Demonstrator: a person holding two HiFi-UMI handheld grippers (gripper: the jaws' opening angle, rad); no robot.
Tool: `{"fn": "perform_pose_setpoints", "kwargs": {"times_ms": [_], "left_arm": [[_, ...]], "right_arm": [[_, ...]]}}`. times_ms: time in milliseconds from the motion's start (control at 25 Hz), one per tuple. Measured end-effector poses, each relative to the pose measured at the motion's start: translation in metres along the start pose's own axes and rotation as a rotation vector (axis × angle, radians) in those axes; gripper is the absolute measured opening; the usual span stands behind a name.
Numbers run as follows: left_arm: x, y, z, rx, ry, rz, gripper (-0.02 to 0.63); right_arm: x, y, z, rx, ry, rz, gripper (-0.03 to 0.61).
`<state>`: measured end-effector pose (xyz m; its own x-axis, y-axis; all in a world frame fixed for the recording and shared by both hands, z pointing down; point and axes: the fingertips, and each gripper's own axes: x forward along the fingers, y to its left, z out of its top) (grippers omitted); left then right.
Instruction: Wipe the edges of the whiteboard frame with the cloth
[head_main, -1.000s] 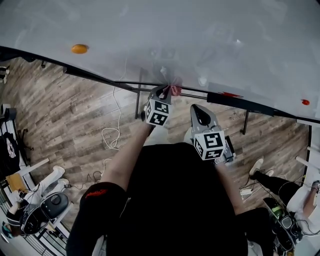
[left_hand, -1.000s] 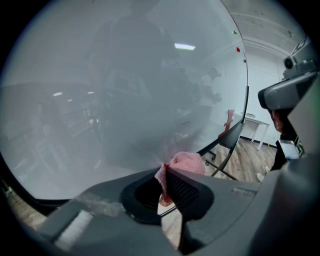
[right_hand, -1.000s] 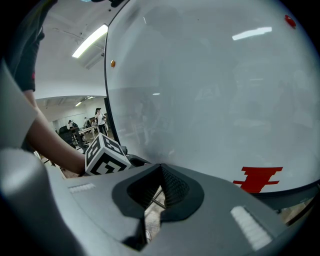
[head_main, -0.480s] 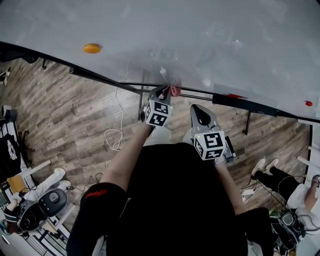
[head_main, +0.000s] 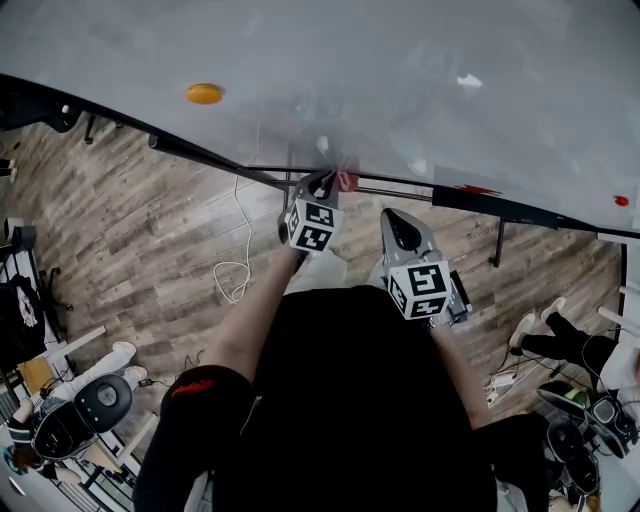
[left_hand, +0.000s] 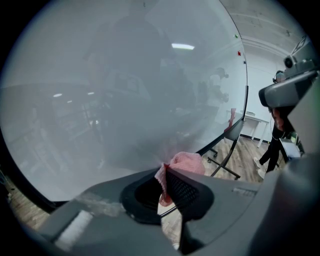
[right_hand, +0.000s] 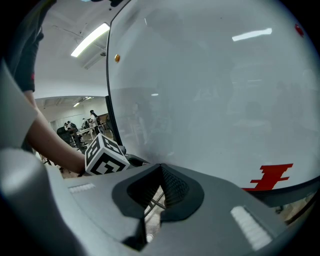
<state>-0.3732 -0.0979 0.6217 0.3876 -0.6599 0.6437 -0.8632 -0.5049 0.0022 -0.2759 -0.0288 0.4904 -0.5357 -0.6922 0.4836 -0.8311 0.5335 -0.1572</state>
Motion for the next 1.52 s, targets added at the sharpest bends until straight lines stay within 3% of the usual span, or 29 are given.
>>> {"fn": "perform_pose_setpoints", "kwargs": {"times_ms": [480,1520], "left_arm": [[-0.01,0.028,-0.012,-0.034,-0.014,0.027,0.017],[-0.03,0.074,-0.031,-0.091,-0.023,0.062,0.017]], "right_arm": [[0.008,0.025,-0.014,0.004,0.023,-0.002,0.002],[0.036,0.052,0.002,-0.041,0.038,0.02,0.002]]}}
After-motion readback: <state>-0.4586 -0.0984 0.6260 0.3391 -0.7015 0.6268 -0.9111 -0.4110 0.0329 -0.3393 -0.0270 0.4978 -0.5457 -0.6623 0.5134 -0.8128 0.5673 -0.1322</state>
